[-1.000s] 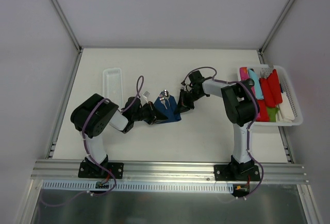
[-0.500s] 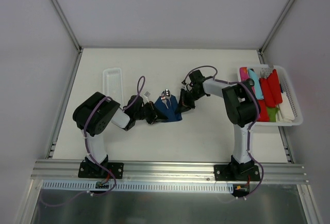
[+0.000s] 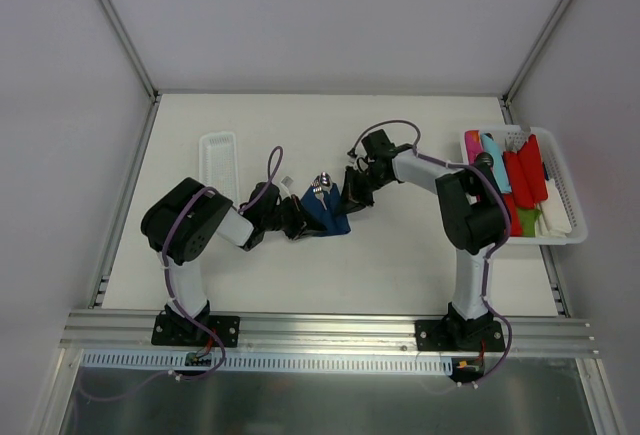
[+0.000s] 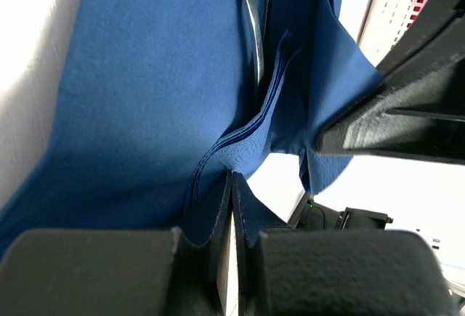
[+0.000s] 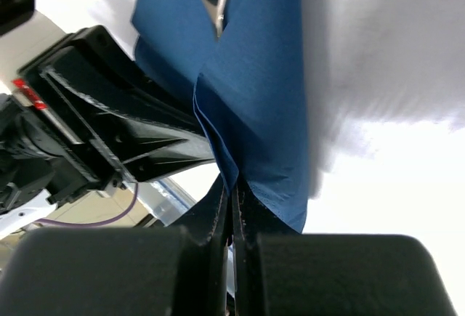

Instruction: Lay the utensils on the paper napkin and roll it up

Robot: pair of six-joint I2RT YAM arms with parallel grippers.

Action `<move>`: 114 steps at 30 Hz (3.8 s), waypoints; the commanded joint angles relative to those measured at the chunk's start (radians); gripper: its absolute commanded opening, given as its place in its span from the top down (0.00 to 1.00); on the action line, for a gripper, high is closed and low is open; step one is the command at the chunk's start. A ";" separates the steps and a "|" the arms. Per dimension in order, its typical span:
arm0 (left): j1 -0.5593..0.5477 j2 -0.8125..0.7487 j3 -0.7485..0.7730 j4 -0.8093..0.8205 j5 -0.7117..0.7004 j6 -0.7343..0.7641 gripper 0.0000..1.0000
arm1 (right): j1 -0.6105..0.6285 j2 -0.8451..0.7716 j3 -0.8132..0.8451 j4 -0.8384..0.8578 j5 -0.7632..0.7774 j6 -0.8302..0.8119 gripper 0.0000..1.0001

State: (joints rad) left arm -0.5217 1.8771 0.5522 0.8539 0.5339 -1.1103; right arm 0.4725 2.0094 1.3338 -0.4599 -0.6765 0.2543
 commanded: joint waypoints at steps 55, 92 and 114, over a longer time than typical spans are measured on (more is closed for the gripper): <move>-0.009 -0.374 -0.031 -0.297 -0.163 0.135 0.99 | 0.031 0.175 0.005 0.216 -0.138 0.312 0.30; 0.029 -0.121 -0.003 -0.343 -0.213 0.044 1.00 | -0.034 0.006 0.011 0.282 -0.244 0.128 0.52; 0.042 -0.070 0.057 -0.388 -0.118 0.156 1.00 | -0.032 0.239 0.119 0.271 -0.221 0.088 0.85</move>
State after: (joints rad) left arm -0.4889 1.7687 0.6079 0.5785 0.4210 -1.0271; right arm 0.4374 2.2395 1.4322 -0.1730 -0.9237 0.3561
